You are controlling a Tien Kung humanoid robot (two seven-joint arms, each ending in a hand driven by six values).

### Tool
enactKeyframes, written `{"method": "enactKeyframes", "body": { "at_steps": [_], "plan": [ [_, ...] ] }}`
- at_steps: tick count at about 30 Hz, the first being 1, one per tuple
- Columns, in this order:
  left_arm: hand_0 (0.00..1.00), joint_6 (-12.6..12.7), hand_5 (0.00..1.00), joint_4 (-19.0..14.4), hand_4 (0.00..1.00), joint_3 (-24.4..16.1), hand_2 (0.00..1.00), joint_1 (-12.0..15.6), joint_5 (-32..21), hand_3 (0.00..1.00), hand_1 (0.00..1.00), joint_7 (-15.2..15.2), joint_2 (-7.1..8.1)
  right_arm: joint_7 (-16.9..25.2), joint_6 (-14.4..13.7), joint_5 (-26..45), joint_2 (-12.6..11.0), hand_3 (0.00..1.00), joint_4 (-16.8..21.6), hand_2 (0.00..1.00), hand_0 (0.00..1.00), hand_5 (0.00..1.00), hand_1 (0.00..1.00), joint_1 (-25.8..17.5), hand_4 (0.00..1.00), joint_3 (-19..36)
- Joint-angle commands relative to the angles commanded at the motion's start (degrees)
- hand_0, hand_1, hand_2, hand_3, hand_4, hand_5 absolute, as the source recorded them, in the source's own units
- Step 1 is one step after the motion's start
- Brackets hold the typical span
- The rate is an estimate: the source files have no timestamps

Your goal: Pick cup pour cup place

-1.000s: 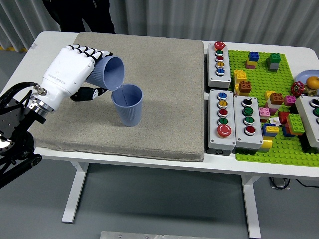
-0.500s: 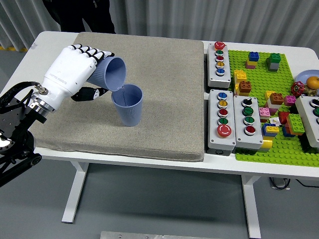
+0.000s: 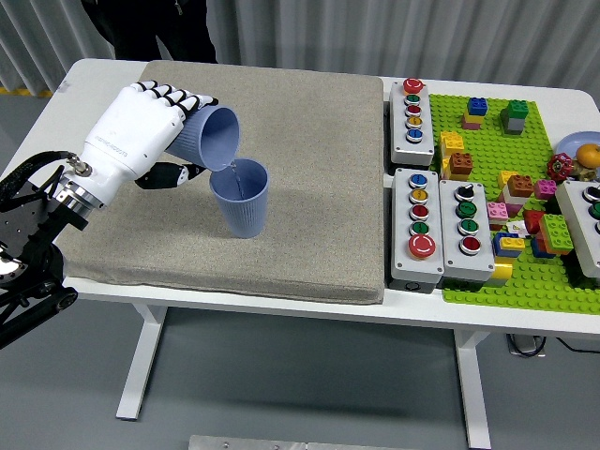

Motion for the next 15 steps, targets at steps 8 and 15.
{"method": "enactKeyframes", "body": {
  "at_steps": [8, 15],
  "plan": [
    [0.510, -0.5, 0.200, -0.3, 0.710, 1.2, 0.652, -1.0, 0.0, 0.576, 0.525, 0.1, 0.89, 0.0, 0.0, 0.1, 0.0, 0.573, 0.0, 0.561, 0.703, 0.078, 0.632, 0.0, 0.002, -0.1],
    [0.511, -1.0, 0.200, -0.2, 0.710, 2.0, 0.653, -1.8, 0.0, 0.576, 0.526, 0.0, 0.97, 0.1, 0.0, 0.6, -0.1, 0.573, 0.0, 0.561, 0.703, 0.077, 0.632, 0.0, 0.002, -0.4]
  ]
}}
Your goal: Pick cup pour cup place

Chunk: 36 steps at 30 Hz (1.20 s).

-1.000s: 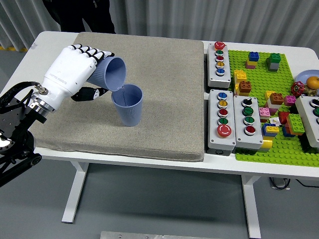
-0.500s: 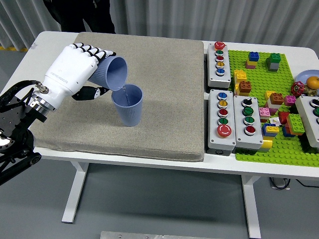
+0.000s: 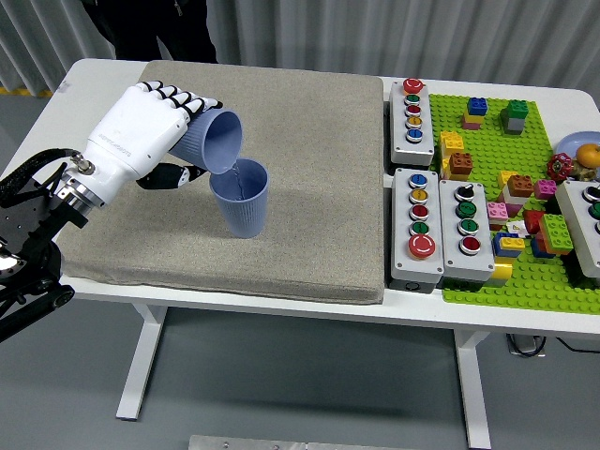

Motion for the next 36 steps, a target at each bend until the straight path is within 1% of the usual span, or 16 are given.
{"method": "enactKeyframes", "body": {
  "at_steps": [5, 9, 15, 29, 32, 36],
  "plan": [
    [0.515, -0.1, 0.199, -0.1, 0.710, 0.8, 0.653, -0.8, 0.0, 0.576, 0.527, 0.3, 0.46, 0.0, -0.1, 0.5, 0.0, 0.573, 0.0, 0.561, 0.703, 0.077, 0.631, 0.1, 0.002, -0.3],
    [0.515, -0.3, 0.199, -0.1, 0.710, 1.0, 0.653, -1.4, 0.0, 0.576, 0.527, 0.4, 0.47, 0.1, -0.1, 0.6, 0.0, 0.573, 0.0, 0.561, 0.703, 0.077, 0.631, 0.1, 0.002, -0.4],
    [0.515, -0.5, 0.198, -0.3, 0.710, 2.3, 0.653, -2.7, 0.0, 0.580, 0.528, 0.6, 0.73, 0.1, -0.1, 0.7, 0.1, 0.573, 0.0, 0.561, 0.703, 0.075, 0.632, 0.0, 0.002, -0.4],
    [0.521, -0.8, 0.196, -0.1, 0.708, 3.4, 0.655, -2.9, 0.0, 0.580, 0.529, 1.2, 1.26, 0.0, -0.1, 0.3, 0.2, 0.574, 0.0, 0.561, 0.703, 0.083, 0.632, -0.5, 0.002, -0.1],
    [0.521, -1.5, 0.196, -0.1, 0.708, 4.1, 0.655, -3.2, 0.0, 0.580, 0.529, 1.2, 1.83, 0.0, 0.0, 0.0, 0.3, 0.574, 0.0, 0.561, 0.703, 0.083, 0.632, -0.7, 0.002, 0.0],
    [0.522, -1.8, 0.194, -0.4, 0.708, 4.7, 0.657, -3.4, 0.0, 0.579, 0.530, 1.4, 2.41, 0.0, 0.0, 0.0, 0.2, 0.574, 0.0, 0.562, 0.703, 0.084, 0.632, -0.8, 0.002, 0.0]
  ]
}}
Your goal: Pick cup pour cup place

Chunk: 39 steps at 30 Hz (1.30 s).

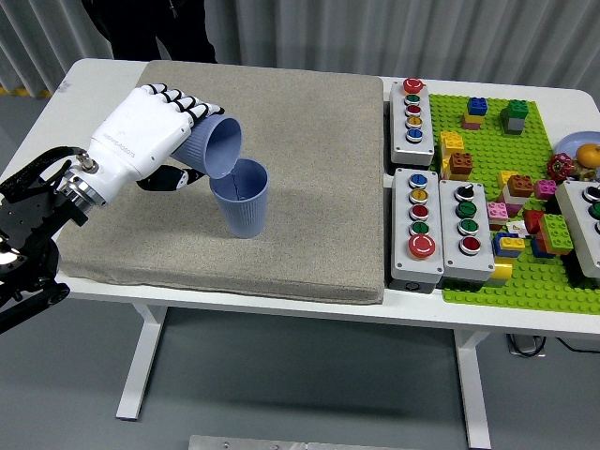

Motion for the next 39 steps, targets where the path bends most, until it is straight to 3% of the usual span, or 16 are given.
{"method": "enactKeyframes", "body": {
  "at_steps": [39],
  "plan": [
    [0.524, 0.2, 0.188, -1.0, 0.707, 1.4, 0.661, -1.6, 0.0, 0.577, 0.534, 1.0, 0.96, 0.1, 0.0, 1.0, -0.2, 0.574, 0.0, 0.564, 0.703, 0.084, 0.633, 0.8, 0.002, -0.6]
  ]
}}
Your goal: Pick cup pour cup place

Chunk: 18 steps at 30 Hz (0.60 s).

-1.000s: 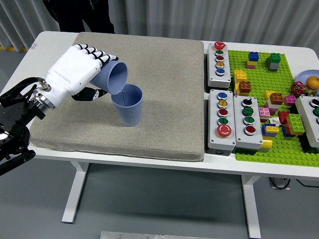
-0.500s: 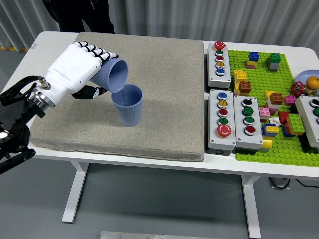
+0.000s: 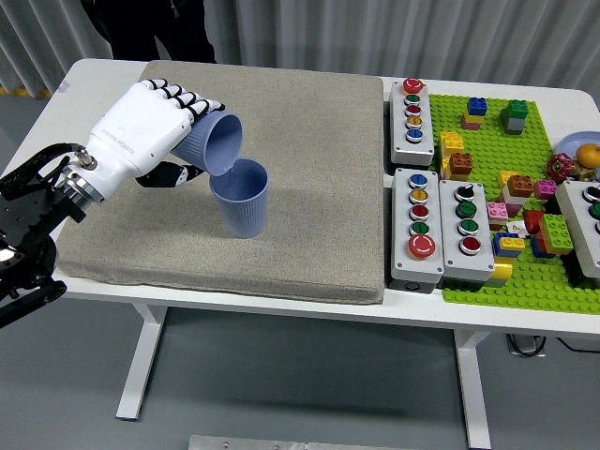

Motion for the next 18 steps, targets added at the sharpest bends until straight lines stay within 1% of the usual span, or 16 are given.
{"method": "enactKeyframes", "body": {
  "at_steps": [18],
  "plan": [
    [0.523, 0.3, 0.188, 0.3, 0.706, 0.3, 0.660, -0.1, 0.0, 0.574, 0.535, 0.1, 0.03, -0.1, 0.0, -0.2, 0.0, 0.574, 0.0, 0.562, 0.703, 0.083, 0.633, -0.2, 0.002, 0.0]
  ]
}}
